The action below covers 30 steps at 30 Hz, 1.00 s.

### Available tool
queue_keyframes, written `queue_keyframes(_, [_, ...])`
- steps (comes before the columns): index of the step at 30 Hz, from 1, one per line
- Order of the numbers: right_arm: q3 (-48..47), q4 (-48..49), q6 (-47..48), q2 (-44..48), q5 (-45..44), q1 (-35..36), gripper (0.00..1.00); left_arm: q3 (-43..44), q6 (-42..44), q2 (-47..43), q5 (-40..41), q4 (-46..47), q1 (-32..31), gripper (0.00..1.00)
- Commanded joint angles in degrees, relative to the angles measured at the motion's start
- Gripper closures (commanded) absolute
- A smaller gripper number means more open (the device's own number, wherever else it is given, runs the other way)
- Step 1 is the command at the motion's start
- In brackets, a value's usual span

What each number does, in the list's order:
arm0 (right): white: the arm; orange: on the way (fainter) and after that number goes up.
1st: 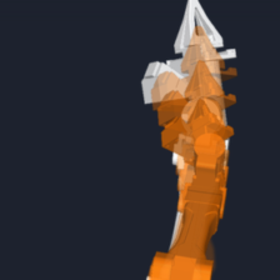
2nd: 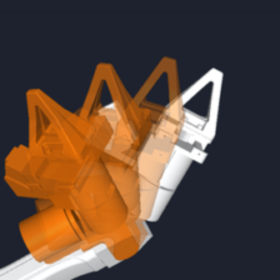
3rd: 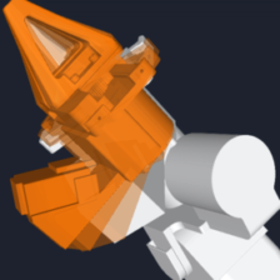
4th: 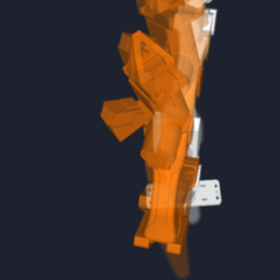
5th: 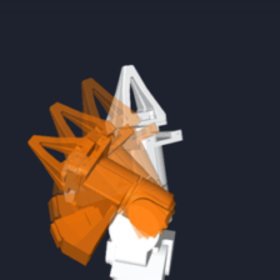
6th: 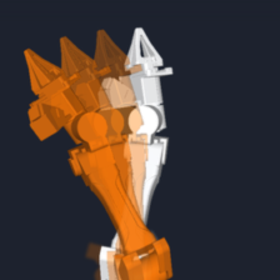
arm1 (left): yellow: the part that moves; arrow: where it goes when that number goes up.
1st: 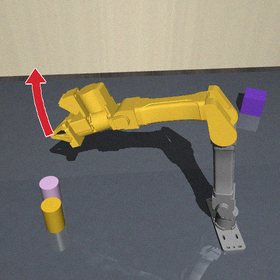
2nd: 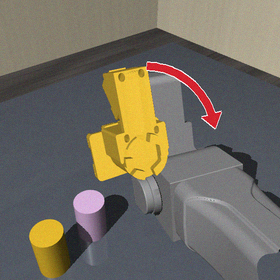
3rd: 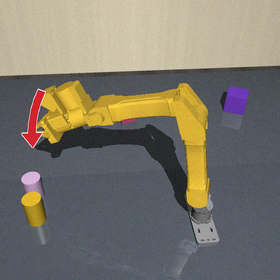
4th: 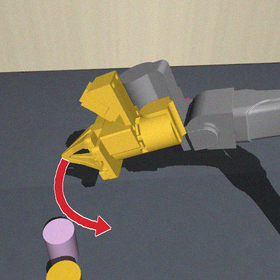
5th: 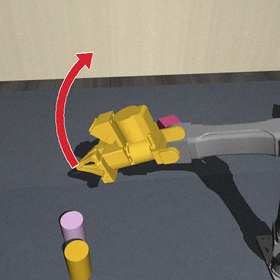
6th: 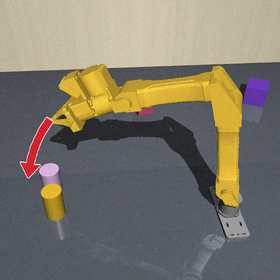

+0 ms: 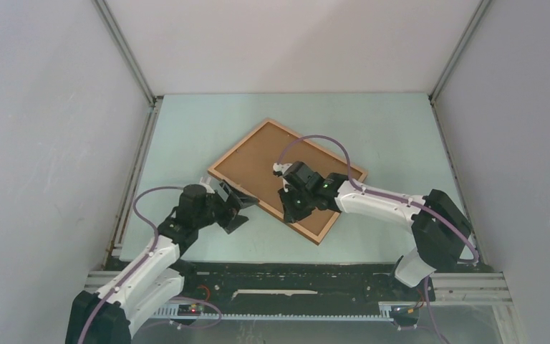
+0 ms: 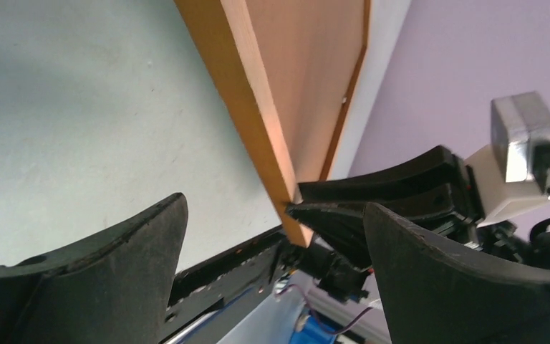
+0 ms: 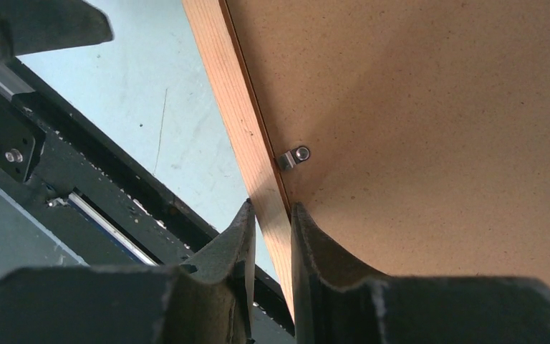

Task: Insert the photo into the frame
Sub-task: Turn over the photo frame at the center of the board.

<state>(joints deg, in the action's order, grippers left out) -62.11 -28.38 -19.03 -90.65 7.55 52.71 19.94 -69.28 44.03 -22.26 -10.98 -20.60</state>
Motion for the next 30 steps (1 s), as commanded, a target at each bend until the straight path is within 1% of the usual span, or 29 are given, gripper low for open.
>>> queue_keyframes(1, [-0.2,2.3,-4.2,3.6,1.7,-0.9,1.00,-3.6,-9.6,2.4,2.1,20.7,-0.6,0.00])
queue_keyframes(3, [-0.1,2.3,-4.4,3.7,1.8,-1.0,1.00,-5.0,-11.9,4.6,2.1,26.2,-0.8,0.01])
queue_keyframes(5, [-0.2,2.2,-4.6,3.9,1.8,-1.0,1.00,-6.3,-14.0,6.3,2.3,30.7,-1.2,0.04])
queue_keyframes(6, [-0.2,2.2,-4.7,4.0,1.7,-1.0,1.00,-6.6,-14.4,6.9,3.0,31.7,-1.6,0.08])
queue_keyframes(9, [-0.2,2.5,-5.0,3.9,1.7,-1.1,1.00,-6.9,-14.6,7.7,5.2,32.8,-2.7,0.29])
queue_keyframes(10, [-0.2,2.8,-5.1,4.0,1.9,-1.2,1.00,-7.1,-15.0,7.9,5.9,32.6,-3.1,0.31])
queue_keyframes(11, [-0.2,2.9,-5.2,4.1,2.1,-1.3,1.00,-7.2,-15.3,7.9,6.4,31.9,-3.5,0.31])
queue_keyframes(12, [-0.2,3.1,-5.4,4.1,2.1,-1.4,1.00,-7.3,-15.4,7.9,6.7,30.5,-3.8,0.30])
queue_keyframes(14, [-0.2,3.3,-5.4,4.4,2.0,-1.6,1.00,-7.2,-15.0,7.6,7.4,26.6,-4.1,0.21])
queue_keyframes(16, [-0.2,3.2,-5.6,4.5,2.1,-2.0,1.00,-8.1,-14.8,7.3,8.1,24.6,-4.2,0.18])
queue_keyframes(19, [-0.2,3.2,-5.6,4.8,2.3,-2.3,1.00,-9.3,-16.0,8.3,8.0,25.8,-4.3,0.11])
queue_keyframes(20, [-0.2,3.2,-5.5,4.8,2.3,-2.1,1.00,-9.3,-16.4,9.4,7.4,27.4,-4.3,0.07])
queue_keyframes(22, [-0.2,3.3,-5.5,5.0,2.3,-2.1,1.00,-7.9,-16.1,12.4,5.3,30.8,-4.5,0.03])
queue_keyframes(24, [-0.2,3.5,-5.5,4.9,2.4,-2.1,1.00,-5.4,-14.5,15.3,3.9,31.8,-5.2,0.02])
queue_keyframes(26, [-0.2,3.8,-5.5,4.9,2.7,-2.1,1.00,-4.4,-14.1,17.7,3.5,33.5,-5.9,0.05])
queue_keyframes(28, [-0.2,3.9,-5.7,4.9,2.6,-2.0,1.00,-5.0,-15.8,19.4,3.6,37.5,-6.0,0.13])
queue_keyframes(30, [-0.2,4.0,-5.8,5.0,2.5,-2.0,1.00,-5.5,-15.5,19.4,4.8,38.7,-6.1,0.18])
